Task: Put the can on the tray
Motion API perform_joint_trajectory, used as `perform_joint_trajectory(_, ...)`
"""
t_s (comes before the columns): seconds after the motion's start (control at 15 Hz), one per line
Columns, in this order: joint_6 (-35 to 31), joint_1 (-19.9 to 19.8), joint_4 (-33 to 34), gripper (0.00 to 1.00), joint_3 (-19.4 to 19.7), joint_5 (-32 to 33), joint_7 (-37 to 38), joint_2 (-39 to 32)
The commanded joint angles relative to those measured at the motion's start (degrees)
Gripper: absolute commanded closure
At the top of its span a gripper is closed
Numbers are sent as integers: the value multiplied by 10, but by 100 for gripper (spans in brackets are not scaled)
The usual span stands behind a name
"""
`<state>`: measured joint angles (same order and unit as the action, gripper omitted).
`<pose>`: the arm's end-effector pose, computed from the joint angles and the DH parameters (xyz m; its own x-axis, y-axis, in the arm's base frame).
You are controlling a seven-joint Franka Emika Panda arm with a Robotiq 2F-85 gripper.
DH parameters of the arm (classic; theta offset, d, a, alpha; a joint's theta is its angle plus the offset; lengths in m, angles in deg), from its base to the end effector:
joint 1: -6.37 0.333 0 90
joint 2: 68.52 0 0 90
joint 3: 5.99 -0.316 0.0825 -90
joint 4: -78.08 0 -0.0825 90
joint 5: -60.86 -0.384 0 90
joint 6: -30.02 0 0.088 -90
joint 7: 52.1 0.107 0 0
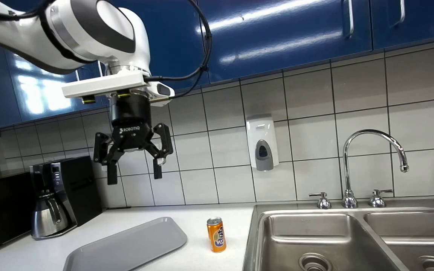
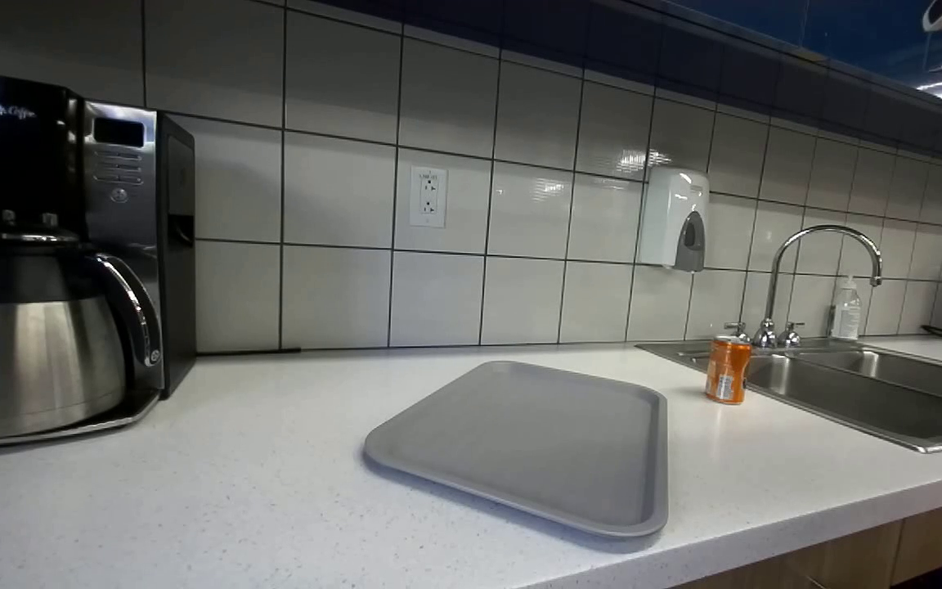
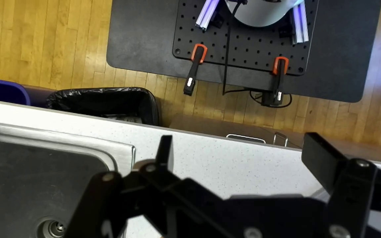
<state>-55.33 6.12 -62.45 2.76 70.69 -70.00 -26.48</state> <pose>0.2977 -0.0743 0.5205 0.9484 0.2055 -0.2415 0.2101 -0.9777 -0.0071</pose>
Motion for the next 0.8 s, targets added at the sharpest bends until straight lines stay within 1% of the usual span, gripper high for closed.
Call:
perform_joint_trajectory(0.0,-61,-13,-50,0,3,22,20,6)
perform_joint_trajectory(0.4,-171,-28,-87,0,12,18,51,-43)
perform_joint_trajectory(0.73,-249,-35,-70,0,6,14,76,-128)
